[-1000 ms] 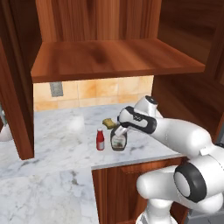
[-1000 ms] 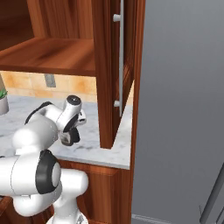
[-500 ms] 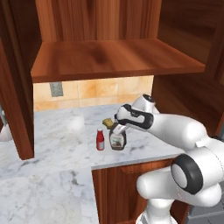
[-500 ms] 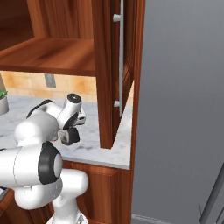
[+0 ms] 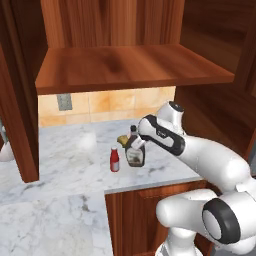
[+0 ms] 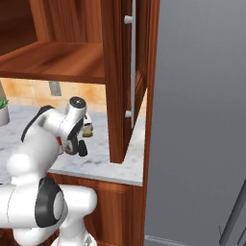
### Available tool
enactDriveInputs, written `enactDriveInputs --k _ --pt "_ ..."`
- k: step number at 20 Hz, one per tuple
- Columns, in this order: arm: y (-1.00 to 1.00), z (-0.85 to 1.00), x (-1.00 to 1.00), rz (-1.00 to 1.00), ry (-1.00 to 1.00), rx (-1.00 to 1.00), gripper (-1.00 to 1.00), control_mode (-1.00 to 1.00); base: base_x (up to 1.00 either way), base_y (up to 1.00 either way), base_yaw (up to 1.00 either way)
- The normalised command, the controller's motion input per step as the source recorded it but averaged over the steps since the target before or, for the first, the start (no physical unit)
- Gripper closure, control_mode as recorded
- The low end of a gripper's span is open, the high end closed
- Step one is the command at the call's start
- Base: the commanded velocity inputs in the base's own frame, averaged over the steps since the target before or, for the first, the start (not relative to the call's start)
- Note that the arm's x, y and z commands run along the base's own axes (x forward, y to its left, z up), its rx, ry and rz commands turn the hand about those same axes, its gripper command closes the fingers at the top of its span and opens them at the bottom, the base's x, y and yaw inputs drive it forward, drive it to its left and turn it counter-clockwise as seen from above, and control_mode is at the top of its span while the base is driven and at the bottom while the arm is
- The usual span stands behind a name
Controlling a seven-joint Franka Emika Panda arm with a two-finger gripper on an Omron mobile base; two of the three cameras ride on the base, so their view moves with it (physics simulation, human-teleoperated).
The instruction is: There are various items on the counter. Only move the condiments/shakers into the cabinet.
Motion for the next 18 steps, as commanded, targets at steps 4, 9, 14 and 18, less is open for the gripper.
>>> enactDriveInputs --k 4,9,14,18 --pt "-0.02 1.00 -0.48 -0.14 -0.17 0.01 1.00 -1.00 0.00 0.00 0.00" --pt "-0.08 1.00 -0.51 -0.34 -0.19 0.12 1.00 -1.00 0.00 0.00 0.00" --pt "-0.16 1.00 -0.64 -0.41 -0.10 0.10 1.00 -1.00 0.00 0.00 0.00" --pt "-0.20 1.00 -0.96 -0.37 0.00 0.18 1.00 -1.00 0.00 0.00 0.00"
